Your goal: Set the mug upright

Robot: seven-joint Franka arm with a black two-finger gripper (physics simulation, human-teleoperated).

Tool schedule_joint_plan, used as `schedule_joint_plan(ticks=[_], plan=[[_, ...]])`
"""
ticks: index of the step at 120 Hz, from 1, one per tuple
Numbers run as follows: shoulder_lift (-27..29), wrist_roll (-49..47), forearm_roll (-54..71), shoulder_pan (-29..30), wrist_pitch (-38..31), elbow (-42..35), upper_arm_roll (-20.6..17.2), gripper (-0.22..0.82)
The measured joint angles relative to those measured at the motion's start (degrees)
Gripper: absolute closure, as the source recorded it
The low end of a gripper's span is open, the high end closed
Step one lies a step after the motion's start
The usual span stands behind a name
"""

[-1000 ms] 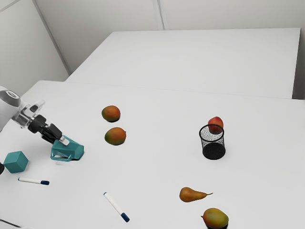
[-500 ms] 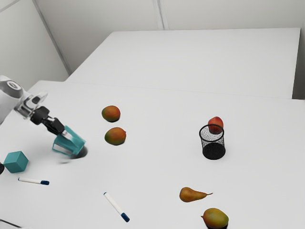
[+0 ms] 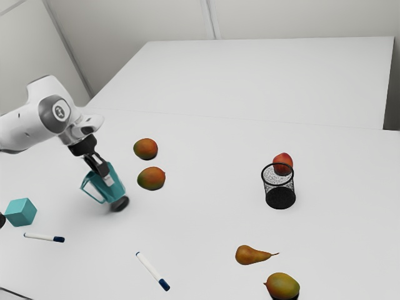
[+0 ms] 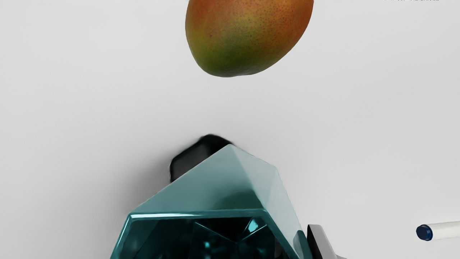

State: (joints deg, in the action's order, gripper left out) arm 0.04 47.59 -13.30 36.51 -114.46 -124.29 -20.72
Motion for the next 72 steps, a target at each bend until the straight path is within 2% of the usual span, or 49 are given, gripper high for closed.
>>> schedule_joint_plan(ticks=[31, 72], plan=[[2.6, -10.3, 5.4, 0.0, -6.6, -4.8, -8.9, 0.77], [2.8, -20.9, 8.1, 0.5, -10.3, -7.3, -11.7, 0.77]])
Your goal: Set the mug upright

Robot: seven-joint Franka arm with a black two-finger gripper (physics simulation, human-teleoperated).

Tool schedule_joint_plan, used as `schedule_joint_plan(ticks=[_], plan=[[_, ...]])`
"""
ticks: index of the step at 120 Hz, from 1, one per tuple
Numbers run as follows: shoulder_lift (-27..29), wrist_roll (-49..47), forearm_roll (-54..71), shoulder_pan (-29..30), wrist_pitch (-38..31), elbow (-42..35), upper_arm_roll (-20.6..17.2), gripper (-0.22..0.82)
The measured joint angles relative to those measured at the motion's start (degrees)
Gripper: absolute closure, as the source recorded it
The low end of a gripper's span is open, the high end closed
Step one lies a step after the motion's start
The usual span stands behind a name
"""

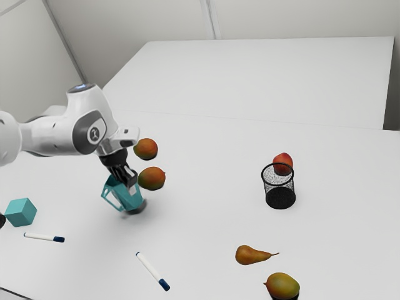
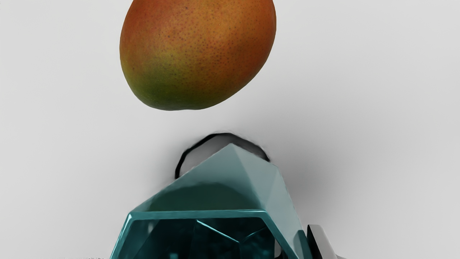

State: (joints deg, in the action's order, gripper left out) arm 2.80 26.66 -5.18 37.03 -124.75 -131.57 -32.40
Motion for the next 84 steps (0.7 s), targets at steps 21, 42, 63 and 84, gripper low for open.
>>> schedule_joint_plan(ticks=[21, 42, 63, 84], plan=[[0.0, -3.3, -0.1, 0.1, -0.4, -0.4, -0.4, 0.4], [1.7, -5.8, -0.2, 0.1, -0.6, -0.5, -0.8, 0.18], [4.9, -7.6, -0.2, 0.1, 1.3, 1.4, -1.1, 0.08], [2.8, -9.0, 0.7, 0.7, 7.4, 13.1, -0.9, 0.03]])
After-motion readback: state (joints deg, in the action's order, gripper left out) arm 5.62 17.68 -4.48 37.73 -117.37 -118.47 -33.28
